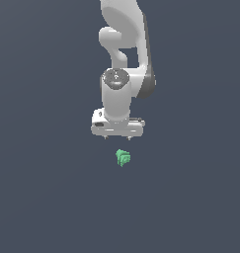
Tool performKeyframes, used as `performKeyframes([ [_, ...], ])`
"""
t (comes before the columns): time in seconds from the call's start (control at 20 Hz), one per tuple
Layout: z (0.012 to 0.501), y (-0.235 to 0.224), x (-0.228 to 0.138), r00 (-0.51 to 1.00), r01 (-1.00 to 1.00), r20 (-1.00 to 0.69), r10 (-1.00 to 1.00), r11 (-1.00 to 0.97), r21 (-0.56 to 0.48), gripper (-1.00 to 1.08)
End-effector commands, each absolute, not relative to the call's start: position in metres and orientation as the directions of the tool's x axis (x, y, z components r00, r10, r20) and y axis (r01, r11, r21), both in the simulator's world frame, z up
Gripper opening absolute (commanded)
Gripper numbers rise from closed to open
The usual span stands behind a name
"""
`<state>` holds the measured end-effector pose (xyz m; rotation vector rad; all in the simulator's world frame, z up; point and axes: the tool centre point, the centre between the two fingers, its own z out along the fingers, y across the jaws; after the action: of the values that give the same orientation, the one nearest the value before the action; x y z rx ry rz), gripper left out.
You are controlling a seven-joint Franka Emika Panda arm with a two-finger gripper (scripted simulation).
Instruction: Pick up the object and move it to a goal position.
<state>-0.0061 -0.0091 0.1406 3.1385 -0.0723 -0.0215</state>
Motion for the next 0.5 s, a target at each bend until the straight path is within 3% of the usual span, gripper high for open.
performKeyframes([
  [0.0,0.1406,-0.0091,-0.0061,0.999,-0.046,-0.014,-0.046,-0.999,0.003,1.00],
  [0.45,0.1454,-0.0085,0.0018,0.997,-0.082,0.009,-0.082,-0.997,0.007,1.00],
])
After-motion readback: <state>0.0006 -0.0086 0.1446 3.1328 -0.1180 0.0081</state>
